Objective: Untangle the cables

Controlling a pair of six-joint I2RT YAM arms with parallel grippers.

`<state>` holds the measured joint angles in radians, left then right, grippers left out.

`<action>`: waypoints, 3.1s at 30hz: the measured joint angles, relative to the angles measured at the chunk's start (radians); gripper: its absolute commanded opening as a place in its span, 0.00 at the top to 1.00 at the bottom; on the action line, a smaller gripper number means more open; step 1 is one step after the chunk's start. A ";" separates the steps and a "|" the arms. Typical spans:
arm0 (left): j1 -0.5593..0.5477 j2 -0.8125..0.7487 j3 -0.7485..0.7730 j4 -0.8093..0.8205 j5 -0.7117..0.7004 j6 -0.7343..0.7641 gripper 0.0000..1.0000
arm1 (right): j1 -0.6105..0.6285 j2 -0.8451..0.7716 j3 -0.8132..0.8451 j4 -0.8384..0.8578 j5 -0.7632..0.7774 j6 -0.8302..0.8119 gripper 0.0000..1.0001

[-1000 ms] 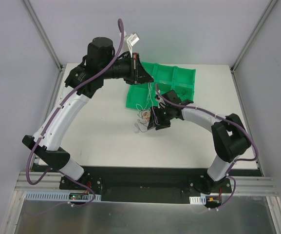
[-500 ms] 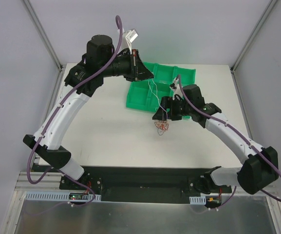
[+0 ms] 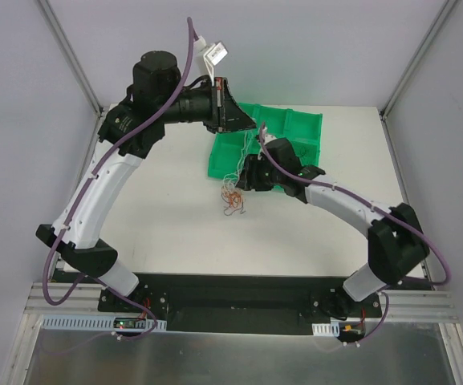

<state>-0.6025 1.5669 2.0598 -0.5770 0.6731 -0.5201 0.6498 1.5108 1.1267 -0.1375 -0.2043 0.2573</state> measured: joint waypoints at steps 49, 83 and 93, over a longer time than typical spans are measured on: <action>-0.001 -0.116 0.043 0.072 -0.277 0.122 1.00 | -0.058 -0.287 -0.099 0.184 -0.100 -0.185 0.22; -0.001 -0.029 0.097 0.085 -0.158 0.008 1.00 | -0.074 -0.079 -0.060 0.259 -0.239 -0.162 0.20; -0.001 -0.029 0.113 0.099 -0.148 0.025 1.00 | -0.106 -0.224 -0.166 0.238 -0.257 -0.165 0.19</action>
<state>-0.6033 1.5375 2.1727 -0.4782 0.5251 -0.4953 0.5442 1.2869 0.9607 0.1001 -0.4614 0.0921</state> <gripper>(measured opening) 0.006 0.809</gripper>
